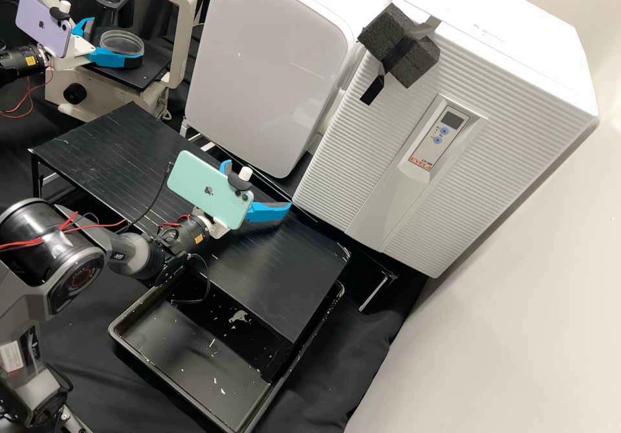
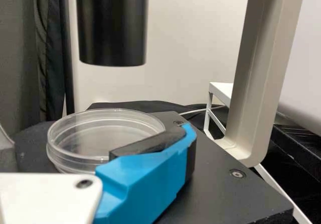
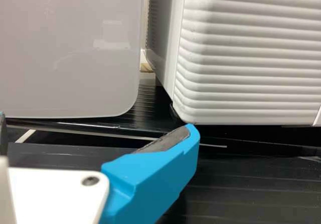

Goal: Place the petri dish on the bench

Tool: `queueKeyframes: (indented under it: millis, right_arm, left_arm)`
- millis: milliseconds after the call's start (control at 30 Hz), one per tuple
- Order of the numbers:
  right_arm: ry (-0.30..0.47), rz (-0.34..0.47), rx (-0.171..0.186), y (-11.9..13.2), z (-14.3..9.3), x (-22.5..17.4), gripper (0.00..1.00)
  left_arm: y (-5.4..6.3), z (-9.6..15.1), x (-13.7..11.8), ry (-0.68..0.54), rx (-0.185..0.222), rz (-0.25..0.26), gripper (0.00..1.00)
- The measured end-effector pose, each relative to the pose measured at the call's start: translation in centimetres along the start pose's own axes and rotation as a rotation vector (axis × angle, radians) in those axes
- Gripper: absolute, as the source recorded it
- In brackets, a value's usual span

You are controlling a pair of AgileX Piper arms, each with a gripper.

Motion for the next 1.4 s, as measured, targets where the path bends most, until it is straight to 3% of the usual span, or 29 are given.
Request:
queueKeyframes:
  millis: [167,467,1133,1400]
  right_arm:
    - [0.0,0.0,0.0,0.0,0.0,0.0,1.0]
    - [0.0,0.0,0.0,0.0,0.0,0.0,1.0]
    - [0.0,0.0,0.0,0.0,0.0,0.0,1.0]
    - [0.0,0.0,0.0,0.0,0.0,0.0,1.0]
  left_arm:
    - [-0.19,-0.07,0.08,-0.004,-0.022,0.012,0.0]
    - [-0.26,0.15,0.08,-0.031,-0.027,0.008,0.0]
    - [-0.32,0.2,-0.04,-0.039,-0.024,0.014,0.0]
    - [-0.85,0.38,-0.71,-0.071,-0.008,0.009,0.0]
